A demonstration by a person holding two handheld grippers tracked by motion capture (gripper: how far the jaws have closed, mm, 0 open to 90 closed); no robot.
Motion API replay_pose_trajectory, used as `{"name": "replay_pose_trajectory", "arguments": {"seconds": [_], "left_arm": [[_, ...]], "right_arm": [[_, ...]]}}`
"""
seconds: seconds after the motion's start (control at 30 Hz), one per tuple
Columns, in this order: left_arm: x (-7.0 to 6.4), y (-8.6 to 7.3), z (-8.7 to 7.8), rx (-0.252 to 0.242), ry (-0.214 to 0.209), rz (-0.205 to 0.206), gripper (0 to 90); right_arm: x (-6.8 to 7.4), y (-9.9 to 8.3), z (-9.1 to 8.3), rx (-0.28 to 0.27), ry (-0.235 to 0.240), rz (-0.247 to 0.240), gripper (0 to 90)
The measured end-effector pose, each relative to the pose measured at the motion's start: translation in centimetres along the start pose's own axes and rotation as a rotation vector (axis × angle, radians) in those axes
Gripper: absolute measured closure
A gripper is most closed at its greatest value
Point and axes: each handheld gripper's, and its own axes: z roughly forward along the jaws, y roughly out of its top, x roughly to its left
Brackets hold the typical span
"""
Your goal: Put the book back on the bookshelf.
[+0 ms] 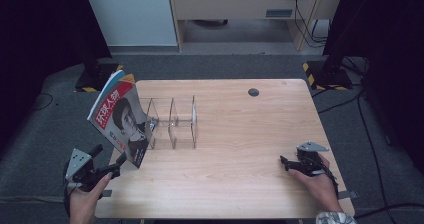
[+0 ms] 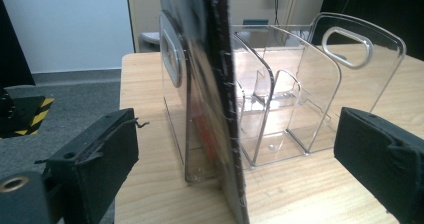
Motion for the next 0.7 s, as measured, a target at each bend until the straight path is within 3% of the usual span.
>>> {"name": "replay_pose_trajectory", "arguments": {"seconds": [0.2, 0.37, 0.7], "left_arm": [[-1.1, -0.1, -0.4, 0.021, -0.032, 0.040, 3.6], [-2.4, -0.1, -0.7, 0.037, -0.063, 0.100, 4.0], [-4.1, 0.0, -0.8, 0.047, -0.117, 0.150, 4.4]], "right_arm": [[0.0, 0.0, 0.0, 0.000, 0.000, 0.000, 23.3], [0.0, 0.0, 0.0, 0.000, 0.000, 0.000, 23.3], [0.0, 0.0, 0.0, 0.000, 0.000, -0.001, 23.2]]}}
